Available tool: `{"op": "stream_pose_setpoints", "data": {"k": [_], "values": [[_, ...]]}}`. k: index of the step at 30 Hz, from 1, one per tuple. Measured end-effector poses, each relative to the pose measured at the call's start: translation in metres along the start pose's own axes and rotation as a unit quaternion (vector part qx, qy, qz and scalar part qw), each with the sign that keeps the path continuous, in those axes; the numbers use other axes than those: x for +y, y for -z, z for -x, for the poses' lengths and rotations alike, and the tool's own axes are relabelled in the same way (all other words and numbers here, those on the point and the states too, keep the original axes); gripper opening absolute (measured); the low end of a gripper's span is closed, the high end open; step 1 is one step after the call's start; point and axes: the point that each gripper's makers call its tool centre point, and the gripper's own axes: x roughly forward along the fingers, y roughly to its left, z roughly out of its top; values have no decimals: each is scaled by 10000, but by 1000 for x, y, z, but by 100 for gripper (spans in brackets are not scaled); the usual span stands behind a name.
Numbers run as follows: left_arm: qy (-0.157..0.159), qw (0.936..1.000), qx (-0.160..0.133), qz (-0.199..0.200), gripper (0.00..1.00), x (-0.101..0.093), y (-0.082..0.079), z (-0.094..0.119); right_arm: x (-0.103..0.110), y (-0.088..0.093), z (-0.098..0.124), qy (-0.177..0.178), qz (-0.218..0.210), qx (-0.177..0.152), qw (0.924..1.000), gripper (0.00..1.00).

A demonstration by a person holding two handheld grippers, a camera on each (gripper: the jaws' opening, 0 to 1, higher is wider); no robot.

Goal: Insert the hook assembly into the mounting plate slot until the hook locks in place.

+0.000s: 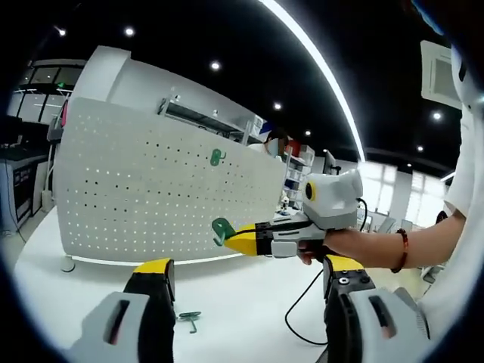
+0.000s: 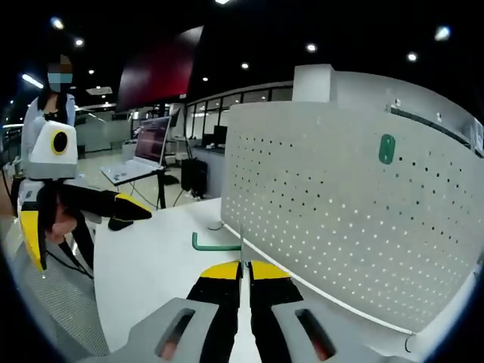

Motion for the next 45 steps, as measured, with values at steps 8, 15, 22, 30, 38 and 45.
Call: {"op": "stream_pose_setpoints", "data": {"k": [8,15,22,30,38,45], "values": [[-140,9998,15,162,74,6,-1,-2,11,-3,8,-19,19,-158,9999,2],[-259,9987,-129,425,64,11,-6,-4,22,-5,11,-111,36,-262,9996,2],[-260,9973,-255,642,54,10,-8,-8,32,-14,13,-198,124,-375,9990,2],[-251,9959,-340,800,45,10,-10,-8,42,-22,14,-261,149,-512,9982,2],[-121,9937,-367,1050,32,7,-10,-10,49,-25,15,-309,123,-558,9979,2],[-119,9890,-517,1381,23,9,-13,-9,54,-25,16,-347,76,-589,9976,2]]}}
